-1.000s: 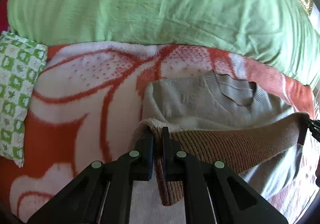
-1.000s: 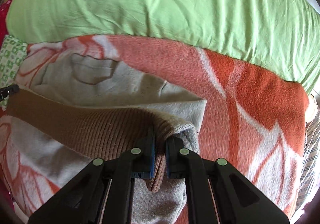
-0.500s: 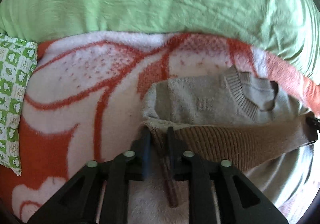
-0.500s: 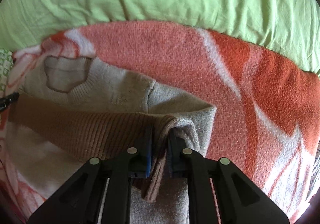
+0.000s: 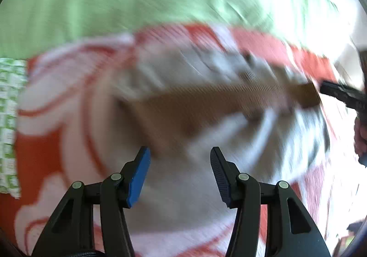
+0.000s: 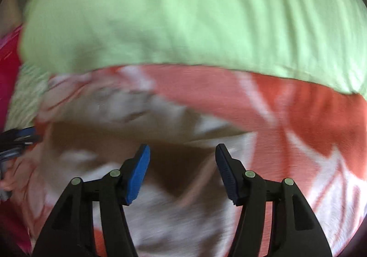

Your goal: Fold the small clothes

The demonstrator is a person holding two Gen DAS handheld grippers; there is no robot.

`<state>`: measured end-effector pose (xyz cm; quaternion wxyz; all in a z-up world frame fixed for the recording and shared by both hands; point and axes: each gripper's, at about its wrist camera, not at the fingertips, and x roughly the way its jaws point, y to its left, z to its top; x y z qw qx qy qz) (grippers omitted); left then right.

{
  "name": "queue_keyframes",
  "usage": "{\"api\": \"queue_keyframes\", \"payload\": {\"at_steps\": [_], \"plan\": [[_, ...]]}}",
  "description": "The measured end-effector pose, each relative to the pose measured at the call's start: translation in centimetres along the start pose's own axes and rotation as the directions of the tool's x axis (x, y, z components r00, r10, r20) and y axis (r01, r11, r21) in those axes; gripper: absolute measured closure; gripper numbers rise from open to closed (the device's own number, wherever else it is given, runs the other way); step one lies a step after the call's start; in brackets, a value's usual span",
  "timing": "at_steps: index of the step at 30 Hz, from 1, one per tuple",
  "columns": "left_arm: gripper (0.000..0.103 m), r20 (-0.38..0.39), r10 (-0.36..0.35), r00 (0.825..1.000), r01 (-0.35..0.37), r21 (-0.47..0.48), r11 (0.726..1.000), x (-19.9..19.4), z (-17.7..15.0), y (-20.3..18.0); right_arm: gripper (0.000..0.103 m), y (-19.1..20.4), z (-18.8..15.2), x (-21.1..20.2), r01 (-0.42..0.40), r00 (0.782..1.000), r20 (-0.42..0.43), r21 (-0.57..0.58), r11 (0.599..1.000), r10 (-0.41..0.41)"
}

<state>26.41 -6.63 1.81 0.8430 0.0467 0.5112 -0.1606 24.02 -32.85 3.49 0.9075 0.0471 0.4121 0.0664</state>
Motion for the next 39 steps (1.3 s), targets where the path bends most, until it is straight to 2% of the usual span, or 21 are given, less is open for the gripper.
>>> {"api": "queue_keyframes", "payload": {"at_steps": [3,5,7,9,12,14,15,17,20,25,30,31,32,34,35,36,37,39], "plan": [[0.05,-0.064,0.018,0.998,-0.013,0.073,0.997,3.1,-1.3,-2.5,0.055,3.4,-1.9,3.4,-0.11,0.987,-0.131,-0.096,0.989,0.097],[0.05,-0.094,0.02,0.995,-0.013,0.076,0.997,5.1,-1.1,-2.8,0.055,4.2,-2.6,5.8,-0.141,0.972,-0.206,-0.129,0.982,0.113],[0.049,-0.085,0.047,0.995,-0.041,0.07,0.997,6.3,-0.1,-2.3,0.055,3.7,-2.5,7.4,-0.127,0.968,-0.23,-0.126,0.984,0.095],[0.048,-0.063,0.058,0.996,-0.056,0.036,0.998,6.8,1.7,-1.3,0.057,1.8,-1.2,8.4,-0.059,0.979,-0.201,-0.094,0.994,0.039],[0.052,-0.018,0.1,0.995,-0.101,-0.026,0.995,7.5,5.1,0.6,0.057,-1.5,1.4,8.6,0.056,0.992,-0.108,-0.017,0.998,-0.057],[0.052,0.013,0.137,0.99,-0.136,-0.081,0.987,8.1,7.5,2.2,0.058,-2.9,2.8,8.9,0.109,0.993,-0.055,0.026,0.994,-0.107],[0.053,0.024,0.154,0.988,-0.151,-0.107,0.983,8.2,8.4,2.7,0.058,-3.9,3.5,8.8,0.161,0.987,-0.018,0.058,0.985,-0.16],[0.053,0.048,0.204,0.978,-0.194,-0.163,0.967,8.1,10.0,3.7,0.057,-5.2,4.2,8.7,0.172,0.985,0.014,0.12,0.978,-0.174],[0.053,0.068,0.206,0.976,-0.184,-0.236,0.954,7.0,10.8,4.9,0.057,-6.6,3.9,6.8,0.145,0.985,0.059,0.218,0.965,-0.161],[0.051,0.074,0.193,0.979,-0.169,-0.247,0.954,4.5,7.7,4.5,0.056,-6.9,0.6,3.0,0.057,0.992,0.099,0.246,0.967,-0.084],[0.051,0.036,0.116,0.993,-0.105,-0.228,0.968,3.9,2.6,1.5,0.056,-4.1,-3.4,2.7,-0.015,1.0,0.013,0.194,0.981,0.013],[0.051,0.02,0.117,0.993,-0.11,-0.21,0.971,4.2,1.3,0.8,0.056,-3.6,-4.2,2.7,-0.018,1.0,0.004,0.179,0.984,0.018],[0.051,0.002,0.143,0.99,-0.139,-0.194,0.971,4.5,0.0,0.3,0.056,-3.0,-5.4,2.7,-0.002,1.0,-0.021,0.149,0.989,0.005],[0.05,-0.047,0.223,0.974,-0.228,-0.181,0.957,5.3,-1.8,0.8,0.056,-2.1,-6.4,4.0,0.09,0.994,-0.076,0.113,0.99,-0.082],[0.05,-0.053,0.238,0.97,-0.244,-0.186,0.952,5.6,-2.7,1.5,0.056,-2.7,-7.6,4.2,0.152,0.985,-0.105,0.115,0.982,-0.14],[0.05,-0.047,0.243,0.969,-0.247,-0.197,0.949,5.6,-3.4,2.1,0.057,-3.8,-8.7,4.0,0.188,0.977,-0.124,0.139,0.972,-0.171],[0.05,-0.05,0.243,0.969,-0.248,-0.213,0.945,5.4,-4.2,3.2,0.058,-5.2,-9.9,3.4,0.189,0.978,-0.119,0.175,0.966,-0.17],[0.051,-0.049,0.195,0.98,-0.201,-0.251,0.947,4.3,-4.9,4.5,0.062,-6.5,-10.7,2.2,0.176,0.982,-0.101,0.208,0.962,-0.158]]}}
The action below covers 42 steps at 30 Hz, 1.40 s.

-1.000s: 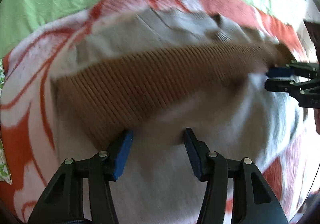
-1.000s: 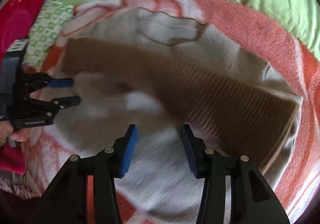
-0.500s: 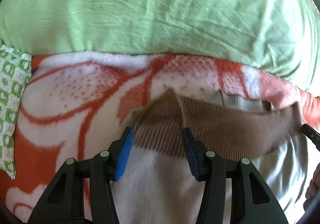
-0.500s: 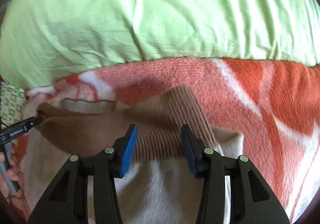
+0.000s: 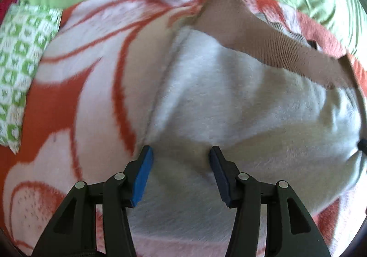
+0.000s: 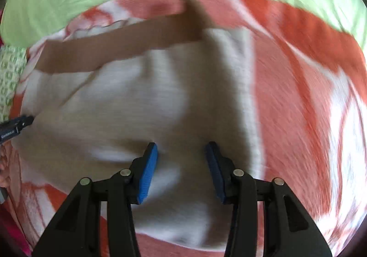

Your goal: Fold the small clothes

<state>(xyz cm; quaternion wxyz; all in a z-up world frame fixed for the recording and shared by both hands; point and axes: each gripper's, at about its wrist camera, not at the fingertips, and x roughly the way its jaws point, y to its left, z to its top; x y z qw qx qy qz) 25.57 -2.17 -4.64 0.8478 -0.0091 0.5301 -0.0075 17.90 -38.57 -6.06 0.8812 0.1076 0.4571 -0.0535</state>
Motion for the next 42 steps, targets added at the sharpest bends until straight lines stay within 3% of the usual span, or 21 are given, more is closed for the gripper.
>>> {"api": "queue_keyframes", "payload": {"at_steps": [4,6,8,10,12,14,17,23,29,31,33,35,39,42], "plan": [[0.054,0.026,0.008,1.0,-0.007,-0.034,0.999,-3.0,-0.5,1.2,0.06,0.1,-0.2,-3.0,-0.034,0.998,0.054,0.022,0.999,0.033],[0.054,0.036,-0.039,0.999,0.04,-0.055,0.998,-4.0,-1.2,1.5,0.06,-0.1,-1.1,-4.8,-0.072,0.994,0.08,0.019,0.997,0.07],[0.053,0.024,-0.056,0.998,0.057,-0.039,0.998,-4.1,-1.9,1.2,0.06,0.2,-2.2,-5.2,-0.101,0.994,0.051,0.001,0.995,0.101],[0.051,-0.005,0.009,1.0,-0.009,-0.003,1.0,-3.0,-2.6,0.7,0.06,1.1,-3.2,-3.0,-0.036,0.999,-0.029,-0.027,0.999,0.035],[0.049,-0.052,0.019,0.998,-0.019,0.0,1.0,-1.5,-3.3,1.3,0.061,-0.2,-4.7,-0.8,0.041,0.991,-0.128,-0.009,0.999,-0.042],[0.047,-0.08,0.013,0.997,-0.015,-0.031,0.999,-1.2,-3.9,2.1,0.062,-1.3,-5.2,-1.1,0.023,0.994,-0.105,0.039,0.999,-0.019],[0.046,-0.052,-0.006,0.999,0.003,-0.055,0.998,-2.9,-4.6,2.7,0.061,-0.1,-4.9,-2.7,0.093,0.99,-0.105,-0.018,0.995,-0.094],[0.044,-0.072,-0.027,0.997,0.016,-0.154,0.988,-4.7,-6.6,4.5,0.059,2.6,-4.1,-6.3,-0.022,1.0,-0.01,-0.02,1.0,0.022],[0.043,-0.122,-0.08,0.989,0.049,-0.238,0.97,-3.9,-7.7,5.4,0.059,5.7,-3.3,-5.8,-0.108,0.994,-0.016,-0.005,0.994,0.108],[0.039,-0.128,-0.105,0.986,0.069,-0.259,0.963,-3.3,-7.6,5.5,0.059,6.7,-3.5,-5.7,-0.128,0.992,-0.018,-0.003,0.992,0.128],[0.037,-0.136,-0.129,0.982,0.083,-0.3,0.95,-2.8,-7.5,5.6,0.059,8.0,-3.1,-5.6,-0.147,0.989,-0.015,-0.013,0.989,0.147],[0.037,-0.141,-0.2,0.97,0.13,-0.395,0.91,-1.6,-7.4,6.1,0.059,9.0,-3.0,-5.6,-0.161,0.987,-0.015,-0.025,0.987,0.161],[0.037,-0.108,-0.267,0.958,0.172,-0.53,0.83,-0.2,-6.4,6.7,0.059,10.3,-2.7,-5.0,-0.173,0.985,-0.028,-0.049,0.984,0.172],[0.037,-0.117,-0.285,0.951,0.18,-0.538,0.823,0.2,-5.6,6.2,0.059,10.4,-2.6,-4.4,-0.177,0.984,-0.044,-0.045,0.983,0.175]]}}
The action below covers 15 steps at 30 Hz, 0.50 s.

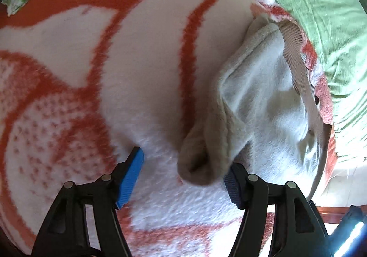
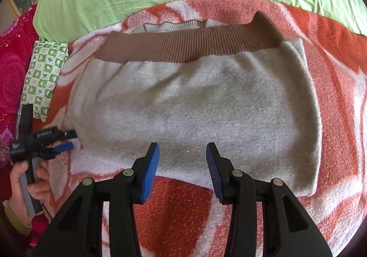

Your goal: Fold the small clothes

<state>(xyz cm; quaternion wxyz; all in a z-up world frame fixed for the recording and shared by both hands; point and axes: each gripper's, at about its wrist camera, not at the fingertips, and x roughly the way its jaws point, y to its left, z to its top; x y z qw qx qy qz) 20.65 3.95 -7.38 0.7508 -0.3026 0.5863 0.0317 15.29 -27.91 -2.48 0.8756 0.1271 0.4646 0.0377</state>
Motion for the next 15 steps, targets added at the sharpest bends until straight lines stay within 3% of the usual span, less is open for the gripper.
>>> {"api": "queue_keyframes", "payload": {"at_steps": [9,15], "plan": [[0.034,-0.045,-0.166,0.985,0.162,-0.066,0.985,-2.7,-2.5,1.5,0.059,-1.3,0.3,0.1,0.006,1.0,-0.005,0.035,0.999,-0.005],[0.029,-0.059,-0.168,0.984,0.156,-0.162,0.974,-0.2,-1.0,1.1,0.059,-0.1,0.6,1.3,-0.023,0.999,-0.024,0.02,1.0,0.024]]}}
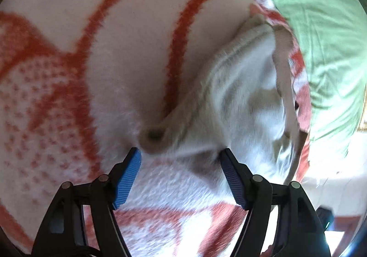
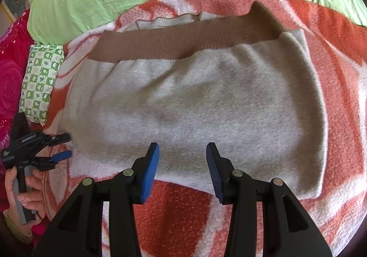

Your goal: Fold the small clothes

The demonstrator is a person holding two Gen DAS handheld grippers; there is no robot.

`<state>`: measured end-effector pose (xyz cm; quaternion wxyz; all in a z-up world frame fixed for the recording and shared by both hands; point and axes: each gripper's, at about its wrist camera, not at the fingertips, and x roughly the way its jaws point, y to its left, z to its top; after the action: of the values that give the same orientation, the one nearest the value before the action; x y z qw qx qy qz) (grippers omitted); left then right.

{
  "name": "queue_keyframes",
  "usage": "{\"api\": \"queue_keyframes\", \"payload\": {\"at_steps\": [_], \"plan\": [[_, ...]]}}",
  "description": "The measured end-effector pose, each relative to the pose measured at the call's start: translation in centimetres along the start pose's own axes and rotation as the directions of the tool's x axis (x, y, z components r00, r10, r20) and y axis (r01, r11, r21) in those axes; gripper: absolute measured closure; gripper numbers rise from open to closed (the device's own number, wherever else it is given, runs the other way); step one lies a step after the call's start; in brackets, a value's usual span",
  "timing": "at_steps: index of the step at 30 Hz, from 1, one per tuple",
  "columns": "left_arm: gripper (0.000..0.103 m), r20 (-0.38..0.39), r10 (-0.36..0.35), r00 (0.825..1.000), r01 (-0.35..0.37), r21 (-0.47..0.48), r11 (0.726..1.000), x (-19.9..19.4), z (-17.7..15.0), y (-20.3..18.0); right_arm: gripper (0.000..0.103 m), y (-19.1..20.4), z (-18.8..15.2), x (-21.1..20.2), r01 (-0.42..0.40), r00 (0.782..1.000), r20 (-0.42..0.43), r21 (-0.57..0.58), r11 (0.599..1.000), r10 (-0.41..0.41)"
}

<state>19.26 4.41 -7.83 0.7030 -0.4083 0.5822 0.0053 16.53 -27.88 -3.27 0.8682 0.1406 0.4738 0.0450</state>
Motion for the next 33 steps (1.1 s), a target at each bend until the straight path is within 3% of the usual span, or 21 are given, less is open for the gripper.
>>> {"api": "queue_keyframes", "payload": {"at_steps": [4,5,7,10,13,17,21,24,26,27,28,33], "plan": [[0.033,0.07,0.026,0.997,-0.023,-0.05,0.998,0.8,1.2,-0.7,0.059,1.1,0.0,0.3,-0.014,1.0,-0.002,-0.034,0.999,0.014],[0.037,0.09,0.023,0.996,-0.019,-0.043,0.999,0.6,1.3,-0.9,0.059,1.2,0.0,0.4,-0.016,1.0,-0.004,-0.037,0.999,0.016],[0.081,0.13,0.033,0.991,-0.036,0.02,0.999,0.3,1.4,-1.3,0.059,1.1,0.1,0.4,-0.02,1.0,-0.002,-0.037,0.999,0.02],[0.092,0.157,0.057,0.986,-0.072,0.095,0.993,-0.2,1.1,-2.5,0.059,0.8,0.4,0.2,-0.02,1.0,0.011,-0.027,0.999,0.02],[0.093,0.213,0.081,0.974,-0.129,0.226,0.966,-1.2,-0.3,-6.0,0.059,0.1,1.2,0.0,-0.031,0.999,0.023,-0.01,0.999,0.031],[0.093,0.224,0.034,0.974,-0.121,0.387,0.914,-0.8,-3.0,-11.0,0.059,-0.8,3.6,-0.2,-0.078,0.996,0.041,0.037,0.996,0.077],[0.094,0.162,-0.028,0.986,-0.052,0.47,0.881,1.2,-5.8,-14.2,0.059,0.4,7.4,0.2,-0.144,0.989,0.032,0.042,0.989,0.142],[0.094,0.135,-0.01,0.991,-0.061,0.511,0.858,3.7,-7.7,-15.3,0.057,2.7,10.4,1.2,-0.248,0.969,0.016,0.012,0.969,0.247],[0.094,0.114,0.012,0.993,-0.069,0.511,0.857,5.1,-8.1,-15.3,0.039,4.2,12.2,2.3,-0.28,0.96,-0.012,-0.01,0.96,0.28],[0.094,0.106,0.019,0.994,-0.07,0.507,0.859,5.5,-8.2,-14.9,0.023,5.0,13.0,3.2,-0.299,0.954,-0.03,-0.027,0.954,0.298],[0.094,0.103,0.024,0.994,-0.072,0.498,0.864,5.8,-8.2,-14.6,0.017,5.9,13.7,4.1,-0.306,0.951,-0.045,-0.044,0.951,0.305],[0.094,0.102,0.004,0.995,-0.05,0.453,0.89,5.1,-7.2,-13.4,0.017,10.7,14.6,9.2,-0.324,0.935,-0.187,-0.113,0.939,0.301]]}}
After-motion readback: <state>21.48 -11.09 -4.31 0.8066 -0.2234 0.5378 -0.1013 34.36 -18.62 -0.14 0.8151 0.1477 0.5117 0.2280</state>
